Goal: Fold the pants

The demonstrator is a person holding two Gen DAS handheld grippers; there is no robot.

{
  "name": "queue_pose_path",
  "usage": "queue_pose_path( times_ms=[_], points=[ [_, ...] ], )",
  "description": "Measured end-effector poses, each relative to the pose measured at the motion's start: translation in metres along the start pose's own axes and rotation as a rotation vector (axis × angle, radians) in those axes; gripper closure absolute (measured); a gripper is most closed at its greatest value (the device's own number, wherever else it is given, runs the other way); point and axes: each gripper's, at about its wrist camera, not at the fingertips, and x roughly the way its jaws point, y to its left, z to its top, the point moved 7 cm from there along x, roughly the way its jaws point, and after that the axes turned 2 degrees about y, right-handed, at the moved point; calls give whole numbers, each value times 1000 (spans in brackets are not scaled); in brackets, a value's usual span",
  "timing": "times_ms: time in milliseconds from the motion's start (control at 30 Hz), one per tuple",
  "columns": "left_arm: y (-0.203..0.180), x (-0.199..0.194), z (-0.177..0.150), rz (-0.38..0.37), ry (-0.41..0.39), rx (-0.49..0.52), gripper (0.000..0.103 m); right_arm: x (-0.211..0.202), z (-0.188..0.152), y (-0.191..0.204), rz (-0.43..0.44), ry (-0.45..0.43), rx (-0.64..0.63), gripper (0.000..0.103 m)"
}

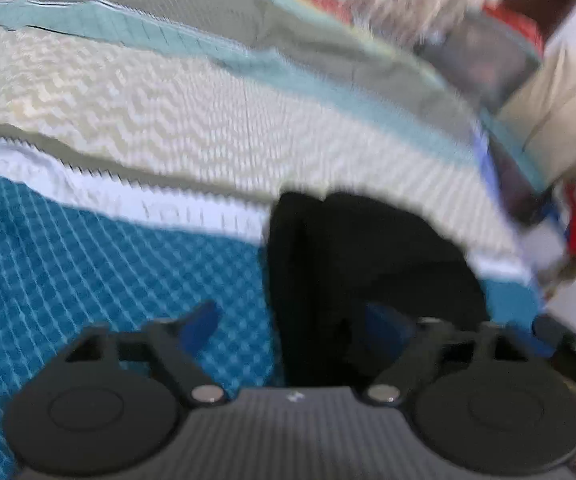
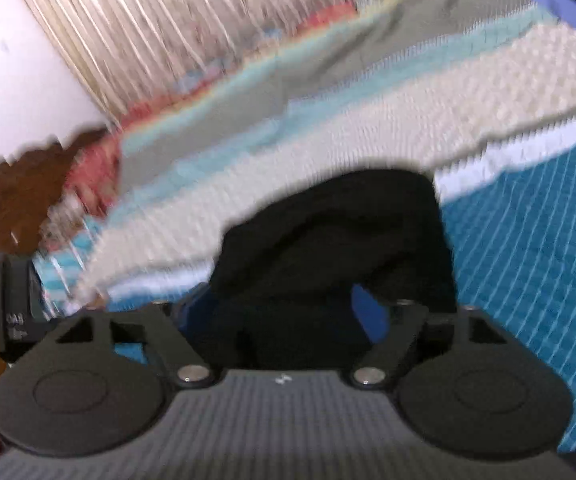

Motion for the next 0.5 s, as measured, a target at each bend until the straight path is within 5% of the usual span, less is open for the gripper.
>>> queue_pose_path(
  times_ms=[133, 333, 500],
  points=[
    [5, 12, 15, -78, 32, -55, 0, -11, 15, -36, -5, -55, 68, 11],
    [7, 70, 1, -151, 221, -148, 0, 13, 10, -88, 73, 23, 305, 11],
    [-7, 85, -9, -210, 230, -110, 0, 35, 3, -101, 117, 94, 358, 11]
  ],
)
